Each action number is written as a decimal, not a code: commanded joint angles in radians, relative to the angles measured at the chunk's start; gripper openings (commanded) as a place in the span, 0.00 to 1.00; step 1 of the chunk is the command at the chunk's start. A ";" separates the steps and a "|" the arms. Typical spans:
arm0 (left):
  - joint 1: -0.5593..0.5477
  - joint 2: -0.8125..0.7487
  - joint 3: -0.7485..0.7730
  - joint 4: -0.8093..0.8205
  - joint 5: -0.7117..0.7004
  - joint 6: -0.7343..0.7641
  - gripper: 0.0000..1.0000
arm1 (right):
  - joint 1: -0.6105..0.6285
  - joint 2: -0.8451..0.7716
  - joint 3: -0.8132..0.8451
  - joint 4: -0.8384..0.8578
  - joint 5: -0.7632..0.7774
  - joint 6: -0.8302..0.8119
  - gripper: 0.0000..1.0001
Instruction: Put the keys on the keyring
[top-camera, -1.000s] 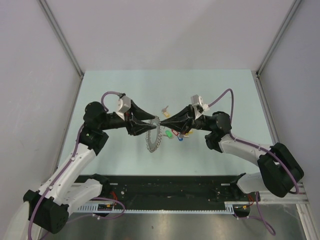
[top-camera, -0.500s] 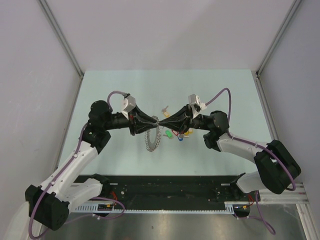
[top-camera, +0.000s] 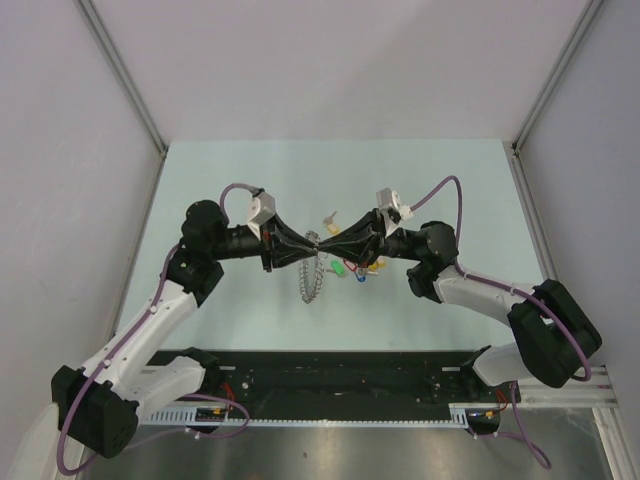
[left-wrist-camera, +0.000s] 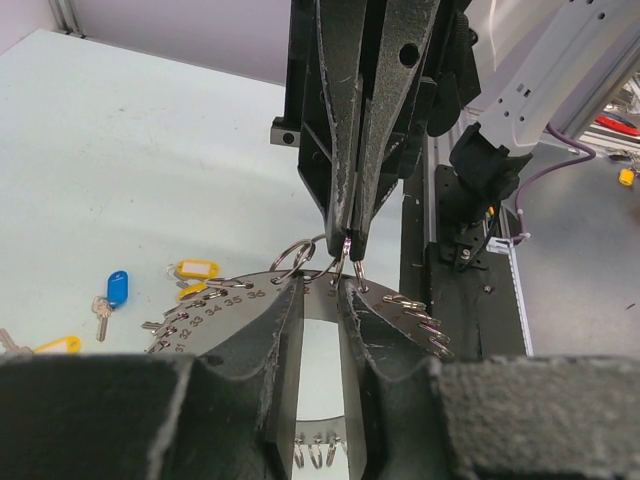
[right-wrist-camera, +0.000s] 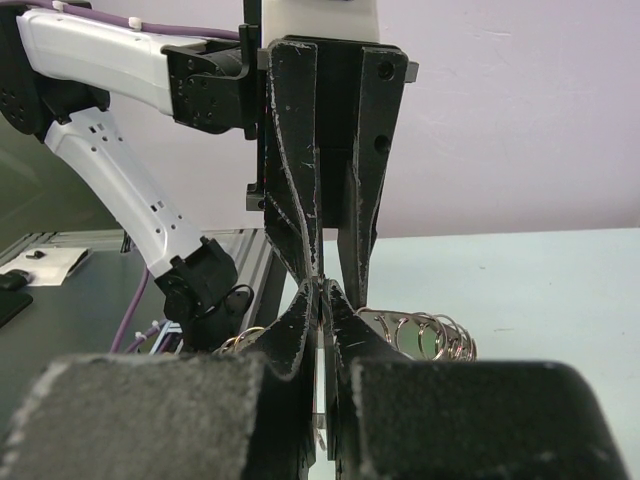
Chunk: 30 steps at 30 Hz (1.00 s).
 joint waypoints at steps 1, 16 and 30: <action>-0.011 0.002 0.016 0.020 0.037 0.012 0.24 | 0.013 0.008 0.046 0.137 -0.004 0.002 0.00; -0.028 -0.002 0.004 0.059 0.057 -0.023 0.08 | 0.039 0.041 0.065 0.120 -0.001 -0.007 0.00; -0.029 -0.072 0.070 -0.251 -0.138 0.241 0.00 | -0.010 -0.136 0.062 -0.275 0.076 -0.124 0.40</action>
